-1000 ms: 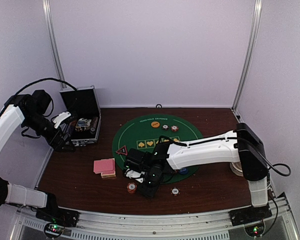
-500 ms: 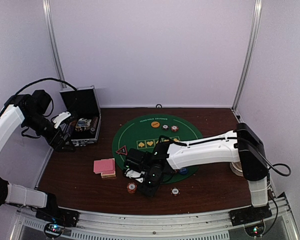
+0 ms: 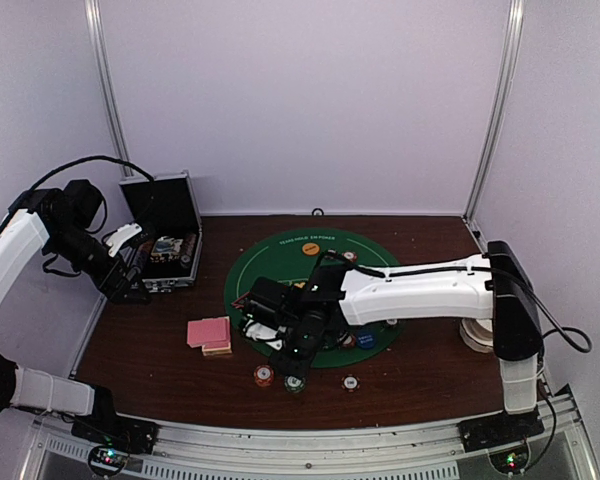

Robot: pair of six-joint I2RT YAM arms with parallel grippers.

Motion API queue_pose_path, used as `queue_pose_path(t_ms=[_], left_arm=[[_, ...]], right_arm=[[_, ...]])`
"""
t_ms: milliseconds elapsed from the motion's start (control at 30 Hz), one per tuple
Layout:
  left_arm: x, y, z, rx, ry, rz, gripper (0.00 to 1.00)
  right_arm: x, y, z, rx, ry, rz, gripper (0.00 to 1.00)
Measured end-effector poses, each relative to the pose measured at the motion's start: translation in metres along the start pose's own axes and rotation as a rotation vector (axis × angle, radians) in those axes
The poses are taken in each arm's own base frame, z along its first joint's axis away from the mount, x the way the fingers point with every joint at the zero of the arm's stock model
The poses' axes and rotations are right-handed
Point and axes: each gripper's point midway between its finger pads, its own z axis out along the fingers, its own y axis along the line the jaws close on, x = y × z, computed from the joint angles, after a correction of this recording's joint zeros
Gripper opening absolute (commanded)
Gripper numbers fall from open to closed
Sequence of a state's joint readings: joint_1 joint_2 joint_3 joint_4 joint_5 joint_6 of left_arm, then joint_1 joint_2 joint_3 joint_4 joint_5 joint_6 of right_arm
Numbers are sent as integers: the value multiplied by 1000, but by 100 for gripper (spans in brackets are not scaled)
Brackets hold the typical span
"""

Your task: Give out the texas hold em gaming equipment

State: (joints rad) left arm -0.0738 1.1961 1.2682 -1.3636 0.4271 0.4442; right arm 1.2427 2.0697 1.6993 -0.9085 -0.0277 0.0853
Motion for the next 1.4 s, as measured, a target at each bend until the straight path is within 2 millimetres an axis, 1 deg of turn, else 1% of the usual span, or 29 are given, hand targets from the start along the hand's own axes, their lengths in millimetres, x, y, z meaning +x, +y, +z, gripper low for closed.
queue_pose_path(t_ms=[133, 200, 300, 367, 400, 467, 533, 600, 700, 800, 867, 1067, 1233, 1300, 1400], left_arm=[[0, 0, 0, 1, 0, 0, 98], [0, 0, 0, 1, 0, 0, 97], [0, 0, 0, 2, 0, 0, 98], [0, -1, 0, 3, -1, 0, 98], [0, -1, 0, 3, -1, -1, 98], [0, -1, 0, 4, 0, -1, 98], [0, -1, 0, 4, -1, -1, 98], [0, -1, 0, 4, -1, 0, 98], [0, -1, 0, 6, -2, -1, 97], [0, -2, 0, 8, -3, -1, 98], [0, -2, 0, 8, -3, -1, 97], [0, -2, 0, 8, -3, -1, 98], [0, -2, 0, 8, -3, 0, 98], [0, -2, 0, 8, -3, 2, 97], [0, -2, 0, 7, -3, 3, 98]], right_arm=[[-22, -15, -18, 28, -61, 16, 40], [-36, -28, -29, 44, -98, 39, 41], [-68, -62, -48, 83, -182, 94, 40], [-84, -81, -50, 102, -217, 125, 40], [-92, -92, -48, 113, -230, 143, 40], [-103, -110, -36, 131, -238, 170, 40], [-108, -126, -16, 143, -223, 194, 40], [-108, -139, 7, 151, -196, 213, 40], [-101, -151, 38, 158, -151, 233, 40], [-95, -157, 57, 155, -122, 247, 40], [-95, -160, 63, 152, -120, 256, 40], [-103, -169, 65, 145, -151, 289, 40], [-107, -171, 74, 137, -160, 300, 42], [-106, -168, 82, 122, -153, 304, 45], [-106, -166, 87, 112, -152, 317, 56]])
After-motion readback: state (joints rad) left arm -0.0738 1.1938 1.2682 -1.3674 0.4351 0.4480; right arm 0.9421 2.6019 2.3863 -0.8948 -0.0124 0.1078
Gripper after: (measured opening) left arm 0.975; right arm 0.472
